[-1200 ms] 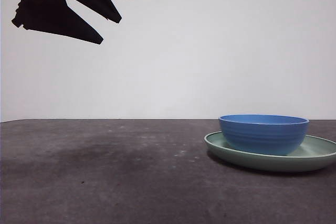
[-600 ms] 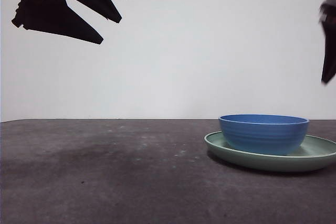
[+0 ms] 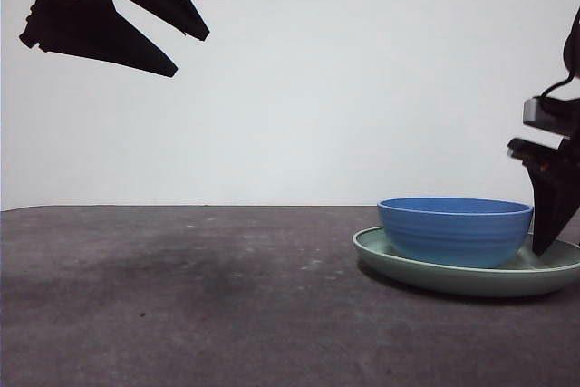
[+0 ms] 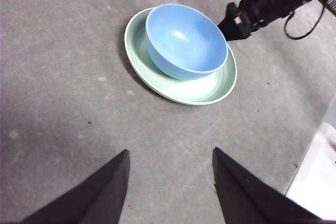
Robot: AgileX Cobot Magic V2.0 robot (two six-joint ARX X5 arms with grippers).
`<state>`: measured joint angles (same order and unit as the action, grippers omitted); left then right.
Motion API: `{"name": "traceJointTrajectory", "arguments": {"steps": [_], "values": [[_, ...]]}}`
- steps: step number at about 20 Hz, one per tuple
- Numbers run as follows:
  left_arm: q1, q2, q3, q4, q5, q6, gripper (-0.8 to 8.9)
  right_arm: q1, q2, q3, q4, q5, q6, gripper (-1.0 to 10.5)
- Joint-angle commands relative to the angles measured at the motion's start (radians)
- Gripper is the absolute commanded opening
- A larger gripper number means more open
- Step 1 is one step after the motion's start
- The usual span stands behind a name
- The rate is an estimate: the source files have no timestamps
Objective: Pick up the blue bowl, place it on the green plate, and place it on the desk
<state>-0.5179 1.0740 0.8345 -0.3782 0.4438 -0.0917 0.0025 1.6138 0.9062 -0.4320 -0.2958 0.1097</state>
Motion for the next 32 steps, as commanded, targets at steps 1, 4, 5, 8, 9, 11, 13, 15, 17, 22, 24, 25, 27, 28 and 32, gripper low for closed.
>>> {"name": "traceJointTrajectory", "arguments": {"steps": [1,4,5,8,9,11,13,15,17,22,24,25,27,28,32], "values": [[-0.008,0.007,0.01,0.002,0.003,0.0,2.57,-0.001,0.036,0.014,0.02,0.001,0.006,1.1],[-0.008,0.007,0.01,0.002,0.003,0.0,2.57,-0.006,0.039,0.014,0.045,0.0,0.008,0.1],[-0.008,0.007,0.01,0.002,0.003,0.0,2.57,-0.006,0.039,0.014,0.05,0.0,0.012,0.1],[-0.008,0.007,0.01,0.002,0.003,0.0,2.57,-0.008,0.032,0.014,0.054,-0.028,0.023,0.1],[-0.008,0.007,0.01,0.001,0.003,0.0,2.57,-0.008,0.028,0.016,0.054,-0.045,0.028,0.1],[-0.008,0.007,0.01,0.0,0.003,0.0,2.57,-0.008,0.002,0.016,0.054,-0.056,0.042,0.1],[-0.008,0.007,0.01,-0.003,0.003,0.0,2.57,-0.008,-0.034,0.016,0.057,-0.096,0.058,0.1],[-0.008,0.007,0.01,-0.003,0.003,0.0,2.57,-0.007,-0.072,0.016,0.061,-0.109,0.08,0.1],[-0.008,0.007,0.01,-0.003,0.003,0.0,2.57,0.0,-0.111,0.016,0.069,-0.137,0.103,0.1],[-0.008,0.007,0.01,-0.002,0.003,0.0,2.57,0.063,-0.145,0.016,0.104,-0.16,0.175,0.1],[-0.008,0.007,0.01,-0.003,0.003,0.0,2.57,0.116,-0.144,0.016,0.129,-0.148,0.204,0.1],[-0.008,0.007,0.01,-0.003,0.003,0.0,2.57,0.146,-0.144,0.016,0.154,-0.14,0.225,0.1],[-0.008,0.007,0.01,-0.003,0.003,0.0,2.57,0.201,-0.138,0.016,0.209,-0.14,0.274,0.1],[-0.008,0.007,0.01,-0.003,0.003,0.0,2.57,0.231,-0.129,0.017,0.234,-0.133,0.3,0.1],[-0.008,0.007,0.01,-0.003,0.003,0.0,2.57,0.325,-0.064,0.017,0.294,-0.083,0.339,0.1]]}}
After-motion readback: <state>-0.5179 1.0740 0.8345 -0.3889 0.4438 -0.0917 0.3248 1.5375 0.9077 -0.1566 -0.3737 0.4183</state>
